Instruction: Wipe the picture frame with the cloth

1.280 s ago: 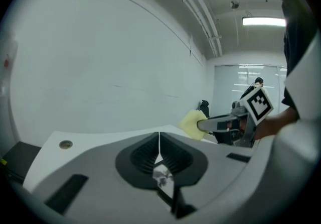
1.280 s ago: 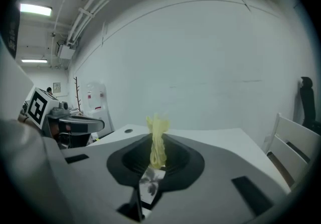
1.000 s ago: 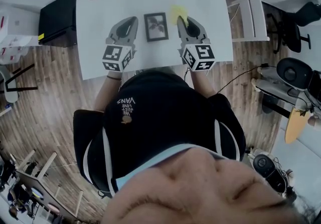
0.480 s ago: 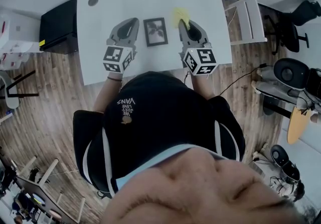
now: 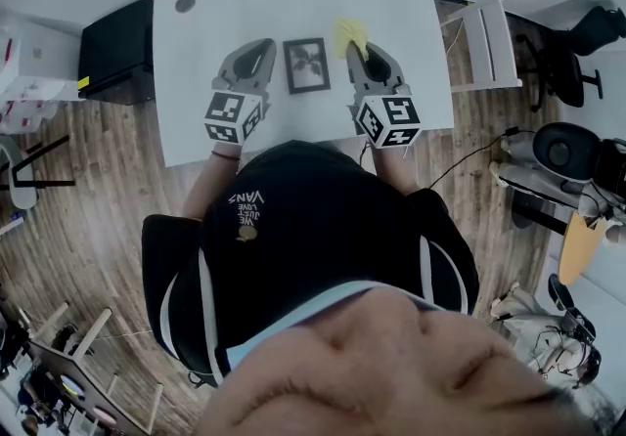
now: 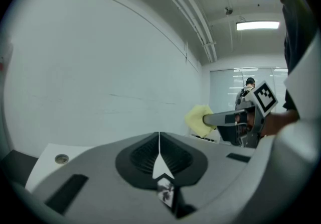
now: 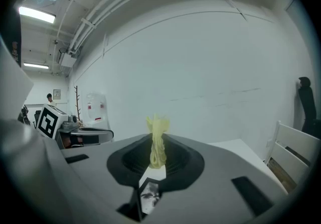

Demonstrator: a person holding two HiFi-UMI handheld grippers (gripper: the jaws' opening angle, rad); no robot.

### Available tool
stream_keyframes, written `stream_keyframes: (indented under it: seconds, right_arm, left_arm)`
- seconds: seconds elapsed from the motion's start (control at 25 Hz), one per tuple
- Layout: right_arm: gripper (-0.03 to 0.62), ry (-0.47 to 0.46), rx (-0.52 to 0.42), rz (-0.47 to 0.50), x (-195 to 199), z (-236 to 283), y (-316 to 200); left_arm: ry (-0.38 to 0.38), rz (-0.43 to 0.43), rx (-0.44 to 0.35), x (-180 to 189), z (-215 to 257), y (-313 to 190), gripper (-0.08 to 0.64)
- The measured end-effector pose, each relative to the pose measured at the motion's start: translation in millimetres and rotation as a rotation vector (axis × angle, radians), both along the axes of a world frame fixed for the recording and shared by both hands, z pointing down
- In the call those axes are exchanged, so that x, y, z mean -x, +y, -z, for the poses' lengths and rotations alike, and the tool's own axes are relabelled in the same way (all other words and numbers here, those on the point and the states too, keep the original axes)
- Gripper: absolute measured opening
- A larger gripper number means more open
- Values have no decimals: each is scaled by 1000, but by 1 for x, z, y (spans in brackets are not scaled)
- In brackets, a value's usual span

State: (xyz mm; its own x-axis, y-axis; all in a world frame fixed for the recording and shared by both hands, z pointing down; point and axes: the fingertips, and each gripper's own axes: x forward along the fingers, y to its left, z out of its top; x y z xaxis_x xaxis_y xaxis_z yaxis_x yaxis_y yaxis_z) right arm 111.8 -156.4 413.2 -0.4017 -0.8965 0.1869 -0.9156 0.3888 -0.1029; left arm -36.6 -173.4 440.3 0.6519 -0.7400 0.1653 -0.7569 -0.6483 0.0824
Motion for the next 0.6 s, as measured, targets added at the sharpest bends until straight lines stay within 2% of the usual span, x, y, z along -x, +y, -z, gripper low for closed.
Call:
stream_keyframes:
  seconds: [0.6]
  right_arm:
    - [46,-8,19,12,3,-8,-6]
  left_arm:
    - [-18,9,10,2,-5,-2,18]
